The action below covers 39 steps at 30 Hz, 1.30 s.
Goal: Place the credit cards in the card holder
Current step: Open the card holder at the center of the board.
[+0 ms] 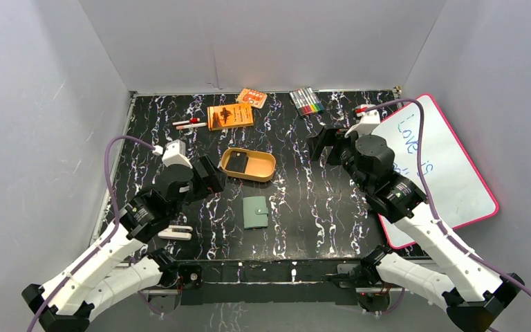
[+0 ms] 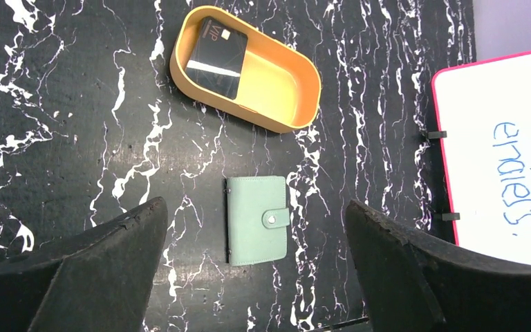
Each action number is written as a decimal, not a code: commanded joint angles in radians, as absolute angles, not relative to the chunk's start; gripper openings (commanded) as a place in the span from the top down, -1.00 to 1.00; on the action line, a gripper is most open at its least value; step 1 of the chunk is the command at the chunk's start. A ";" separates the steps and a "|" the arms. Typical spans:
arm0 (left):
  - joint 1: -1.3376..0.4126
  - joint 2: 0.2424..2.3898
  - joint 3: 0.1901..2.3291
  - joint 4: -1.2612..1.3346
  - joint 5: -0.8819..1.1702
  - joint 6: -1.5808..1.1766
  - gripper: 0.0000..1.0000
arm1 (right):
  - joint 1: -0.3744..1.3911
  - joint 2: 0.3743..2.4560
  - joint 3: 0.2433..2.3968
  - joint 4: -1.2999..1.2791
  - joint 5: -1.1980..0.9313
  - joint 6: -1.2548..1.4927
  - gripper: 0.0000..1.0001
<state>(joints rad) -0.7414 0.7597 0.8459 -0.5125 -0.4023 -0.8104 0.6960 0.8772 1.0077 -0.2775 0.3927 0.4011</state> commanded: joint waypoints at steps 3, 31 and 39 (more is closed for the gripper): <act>-0.740 0.698 0.846 -0.505 -0.443 -0.734 -0.94 | 0.698 0.875 1.038 -0.209 0.366 0.382 -0.97; -0.741 0.679 0.634 -0.499 -0.182 -0.859 -0.82 | 0.882 1.116 0.756 -0.135 -0.058 0.628 -0.35; -0.757 0.920 0.518 -0.124 0.113 -0.924 -0.46 | 0.966 1.280 0.785 -0.091 -0.005 0.652 -0.08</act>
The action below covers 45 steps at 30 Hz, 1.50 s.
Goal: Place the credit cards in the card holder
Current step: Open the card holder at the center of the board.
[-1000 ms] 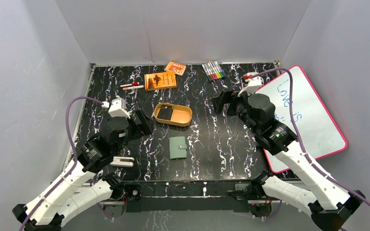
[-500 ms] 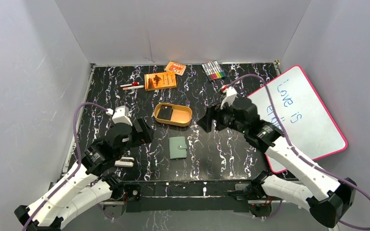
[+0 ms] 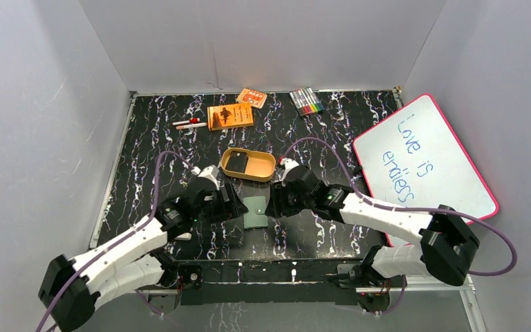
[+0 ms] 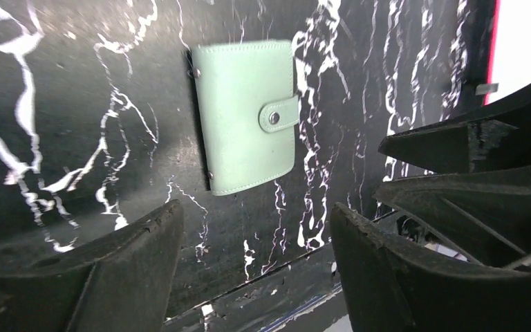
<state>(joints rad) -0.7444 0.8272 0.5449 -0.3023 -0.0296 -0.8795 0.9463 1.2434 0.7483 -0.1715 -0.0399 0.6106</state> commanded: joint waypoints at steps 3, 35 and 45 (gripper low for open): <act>-0.757 0.964 0.477 -0.047 0.112 -0.933 -0.28 | 0.976 1.325 0.781 -0.061 0.023 0.673 -0.04; -0.756 1.199 0.339 0.225 0.093 -1.006 0.76 | 1.020 1.658 0.997 -0.170 0.141 0.669 0.11; -0.756 1.160 0.333 0.214 0.093 -1.002 0.78 | 1.028 1.707 1.002 -0.200 0.141 0.670 -0.03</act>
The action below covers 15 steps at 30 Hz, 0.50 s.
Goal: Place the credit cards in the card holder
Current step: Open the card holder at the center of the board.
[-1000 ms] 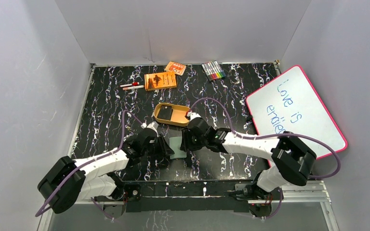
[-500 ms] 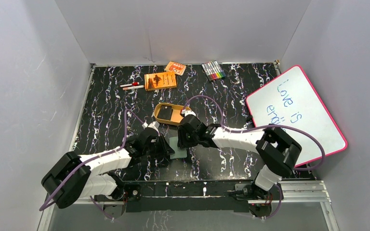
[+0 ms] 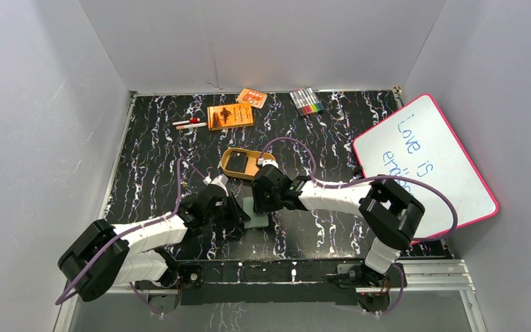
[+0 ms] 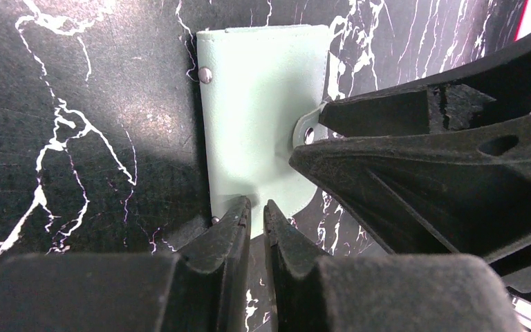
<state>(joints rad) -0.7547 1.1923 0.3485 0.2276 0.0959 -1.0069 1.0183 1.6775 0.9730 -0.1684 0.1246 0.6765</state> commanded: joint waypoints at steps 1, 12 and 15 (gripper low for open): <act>-0.755 1.158 0.331 0.215 0.093 -1.004 0.78 | 1.030 1.713 1.004 -0.203 0.142 0.670 -0.03; -0.755 1.157 0.327 0.221 0.101 -1.004 0.79 | 1.065 1.791 1.060 -0.309 0.247 0.631 0.00; -0.756 1.155 0.327 0.221 0.100 -1.003 0.79 | 1.075 1.804 1.061 -0.322 0.275 0.627 0.04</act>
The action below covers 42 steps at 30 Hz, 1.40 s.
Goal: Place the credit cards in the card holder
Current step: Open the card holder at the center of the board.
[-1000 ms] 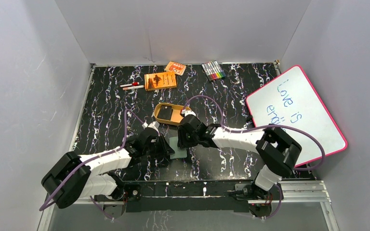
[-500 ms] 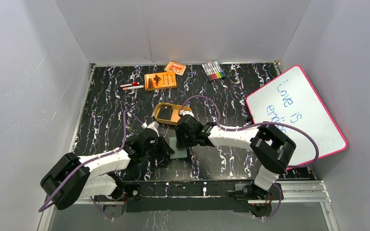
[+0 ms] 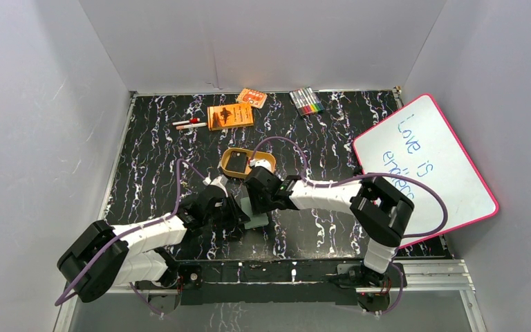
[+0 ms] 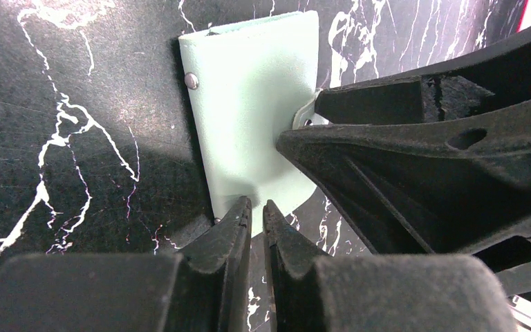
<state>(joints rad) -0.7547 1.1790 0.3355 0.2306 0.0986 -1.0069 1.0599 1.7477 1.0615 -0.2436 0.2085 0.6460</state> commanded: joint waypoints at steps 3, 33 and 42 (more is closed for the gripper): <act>-0.756 1.155 0.328 0.221 0.101 -1.003 0.79 | 1.081 1.811 1.060 -0.328 0.295 0.623 0.12; -0.755 1.270 0.380 0.103 0.014 -1.021 1.00 | 1.081 1.691 1.057 -0.328 0.271 0.635 1.00; -0.756 1.314 0.392 0.086 -0.026 -1.024 1.00 | 1.074 1.643 1.027 -0.302 0.226 0.664 1.00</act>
<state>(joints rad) -0.7551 1.2667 0.3981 0.1940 0.0666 -1.0401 1.0779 1.6947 1.0378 -0.2913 0.2581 0.6384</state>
